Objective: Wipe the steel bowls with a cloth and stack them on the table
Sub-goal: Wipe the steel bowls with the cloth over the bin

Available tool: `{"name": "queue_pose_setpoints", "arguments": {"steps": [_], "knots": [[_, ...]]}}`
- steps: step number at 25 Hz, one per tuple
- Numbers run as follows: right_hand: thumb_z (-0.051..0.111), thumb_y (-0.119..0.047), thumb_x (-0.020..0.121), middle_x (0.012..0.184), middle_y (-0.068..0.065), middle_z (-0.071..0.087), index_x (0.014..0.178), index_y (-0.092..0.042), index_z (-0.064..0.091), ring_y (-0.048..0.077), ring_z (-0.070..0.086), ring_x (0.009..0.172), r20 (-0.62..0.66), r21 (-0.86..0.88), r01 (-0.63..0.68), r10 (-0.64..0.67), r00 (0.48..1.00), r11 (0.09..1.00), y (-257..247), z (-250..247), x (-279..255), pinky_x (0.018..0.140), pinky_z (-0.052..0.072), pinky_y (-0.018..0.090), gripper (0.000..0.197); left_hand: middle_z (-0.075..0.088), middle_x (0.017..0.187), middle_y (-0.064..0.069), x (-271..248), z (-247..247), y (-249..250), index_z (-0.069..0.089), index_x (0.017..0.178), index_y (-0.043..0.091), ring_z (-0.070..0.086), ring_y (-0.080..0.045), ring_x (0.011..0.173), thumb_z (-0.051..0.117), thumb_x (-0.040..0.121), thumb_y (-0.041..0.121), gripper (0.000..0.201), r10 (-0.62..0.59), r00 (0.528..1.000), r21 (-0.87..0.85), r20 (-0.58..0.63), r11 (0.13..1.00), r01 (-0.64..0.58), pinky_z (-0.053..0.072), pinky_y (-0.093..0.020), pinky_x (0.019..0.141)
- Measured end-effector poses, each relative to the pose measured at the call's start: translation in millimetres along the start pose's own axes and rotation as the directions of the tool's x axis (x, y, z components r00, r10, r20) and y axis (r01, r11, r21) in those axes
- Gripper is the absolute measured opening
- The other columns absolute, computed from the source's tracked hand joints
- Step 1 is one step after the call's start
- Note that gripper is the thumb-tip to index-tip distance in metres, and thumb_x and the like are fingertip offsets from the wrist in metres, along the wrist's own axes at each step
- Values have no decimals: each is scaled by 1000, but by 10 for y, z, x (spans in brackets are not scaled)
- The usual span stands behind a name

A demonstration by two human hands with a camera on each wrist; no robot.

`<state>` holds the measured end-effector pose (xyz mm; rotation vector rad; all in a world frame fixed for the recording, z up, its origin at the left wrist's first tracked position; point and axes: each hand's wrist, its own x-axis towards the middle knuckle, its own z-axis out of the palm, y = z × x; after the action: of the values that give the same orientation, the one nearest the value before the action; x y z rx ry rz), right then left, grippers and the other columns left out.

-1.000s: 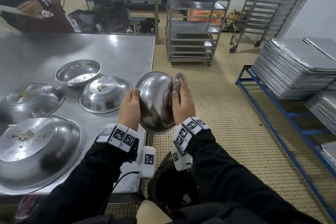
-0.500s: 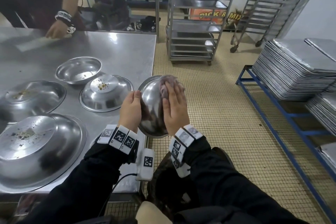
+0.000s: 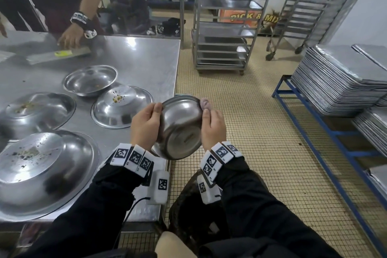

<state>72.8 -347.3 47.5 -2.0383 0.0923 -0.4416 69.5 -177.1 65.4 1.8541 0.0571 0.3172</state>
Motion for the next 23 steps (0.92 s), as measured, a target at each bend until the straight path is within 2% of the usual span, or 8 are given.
{"name": "queue_pose_setpoints", "arguments": {"steps": [3,6,8,11,15,19,21,23], "knots": [[37,-28,100,131,-8,49,134,-18,46,-1,44,113,-7,47,143,-142,990,989,-11,-52,-155,97,42,17,36,49,56,4,-2,25,55,57,67,30,45,-17,52,45,100,32,36,-7,1000,1,-10,1000,7,41,-36,55],[36,-31,99,147,1,37,137,-16,44,10,30,137,22,-89,395,-394,919,915,-50,56,-186,112,28,26,42,60,65,5,-43,100,133,59,73,34,54,-13,62,49,99,30,28,75,997,67,-6,995,-74,45,-31,63],[31,-39,98,148,1,36,139,-19,43,15,29,138,5,-99,294,-295,956,951,-65,62,-107,114,25,32,46,59,64,1,-55,122,134,61,73,27,53,-14,61,51,98,34,28,94,996,70,-4,993,-94,45,-33,64],[29,-42,100,130,-9,50,129,-32,49,8,49,116,12,187,-22,20,1000,982,4,-124,-71,100,41,36,37,55,61,-6,-49,113,75,64,72,9,48,-16,59,55,94,41,39,33,999,-11,-31,999,-33,41,-33,63],[27,-48,99,114,-11,51,134,-38,41,13,48,106,175,302,-338,297,939,891,188,-284,-210,96,39,37,39,58,65,-4,-111,109,-38,65,76,5,51,-14,61,59,88,44,41,-88,995,-207,-35,975,79,43,-30,64],[32,-44,99,96,-16,56,114,-30,48,10,58,94,146,239,-284,255,956,929,264,-355,-165,81,46,30,26,61,69,7,-192,81,-277,64,82,20,55,-7,63,57,94,29,17,-45,997,-129,61,990,53,45,-27,63],[35,-39,100,98,-15,58,114,-28,51,4,56,92,175,171,-186,156,972,967,263,-413,-102,75,43,23,24,64,81,7,-230,76,-349,61,94,31,59,-6,73,54,97,20,14,-16,991,-80,134,996,27,46,-24,70],[37,-36,100,102,-11,59,110,-26,53,6,56,93,234,76,-59,40,971,995,258,-423,-44,77,45,25,21,65,90,6,-264,103,-332,61,104,28,61,-3,82,52,98,19,14,-10,981,-23,191,1000,14,45,-18,75]]}}
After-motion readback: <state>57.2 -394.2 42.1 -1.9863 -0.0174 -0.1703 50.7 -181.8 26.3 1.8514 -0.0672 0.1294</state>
